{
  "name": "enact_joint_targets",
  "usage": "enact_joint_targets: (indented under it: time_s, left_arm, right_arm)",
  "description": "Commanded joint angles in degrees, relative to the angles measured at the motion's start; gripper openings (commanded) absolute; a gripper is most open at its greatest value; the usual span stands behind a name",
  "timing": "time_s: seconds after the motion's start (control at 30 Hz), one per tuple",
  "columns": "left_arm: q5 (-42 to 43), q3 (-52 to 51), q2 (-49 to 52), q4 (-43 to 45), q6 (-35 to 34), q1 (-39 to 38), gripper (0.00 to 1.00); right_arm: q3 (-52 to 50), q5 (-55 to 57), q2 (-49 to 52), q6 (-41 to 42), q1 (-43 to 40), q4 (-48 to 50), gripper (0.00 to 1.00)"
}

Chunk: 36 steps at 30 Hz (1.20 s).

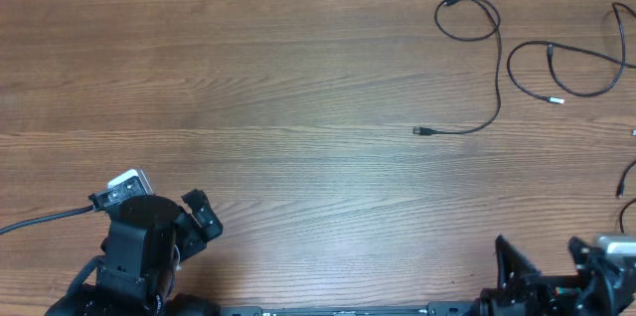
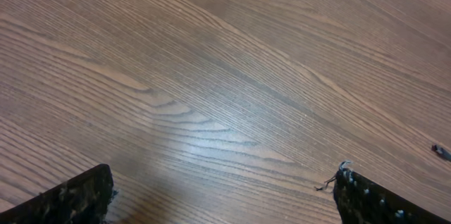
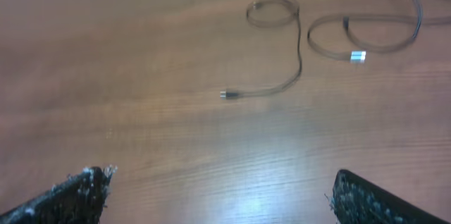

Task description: Untangle cables

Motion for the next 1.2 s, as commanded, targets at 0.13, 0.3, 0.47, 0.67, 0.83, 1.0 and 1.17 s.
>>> enact_joint_targets:
  time_s: [0.13, 0.3, 0.47, 0.67, 0.83, 1.0, 1.17]
  left_arm:
    - [0.02, -0.24, -0.11, 0.02, -0.72, -0.04, 0.99]
    - [0.02, -0.24, -0.11, 0.02, -0.72, -0.04, 1.0]
    - [0.02, -0.24, -0.11, 0.02, -0.72, -0.04, 1.0]
    - [0.02, -0.24, -0.11, 0.02, -0.72, -0.04, 0.99]
    - [0.02, -0.24, -0.11, 0.02, -0.72, -0.04, 1.0]
    - [0.02, -0.24, -0.11, 0.02, -0.72, -0.04, 1.0]
    - [0.02, -0.24, -0.09, 0.02, -0.72, -0.04, 1.0]
  right_arm:
    - [-0.17, -7.56, 0.07, 0.72, 0.0, -1.68, 1.0]
    - [-0.17, -7.63, 0.07, 0.68, 0.0, -1.66, 1.0]
    - [-0.17, -7.63, 0.07, 0.7, 0.0, -1.68, 1.0]
    - [-0.17, -7.63, 0.07, 0.7, 0.0, -1.68, 1.0]
    - [-0.17, -7.63, 0.07, 0.7, 0.0, -1.68, 1.0]
    - [-1.95, -7.63, -0.04, 0.7, -0.02, -0.24, 1.0]
    - [-2.12, -7.63, -0.11, 0.7, -0.11, 15.85, 1.0]
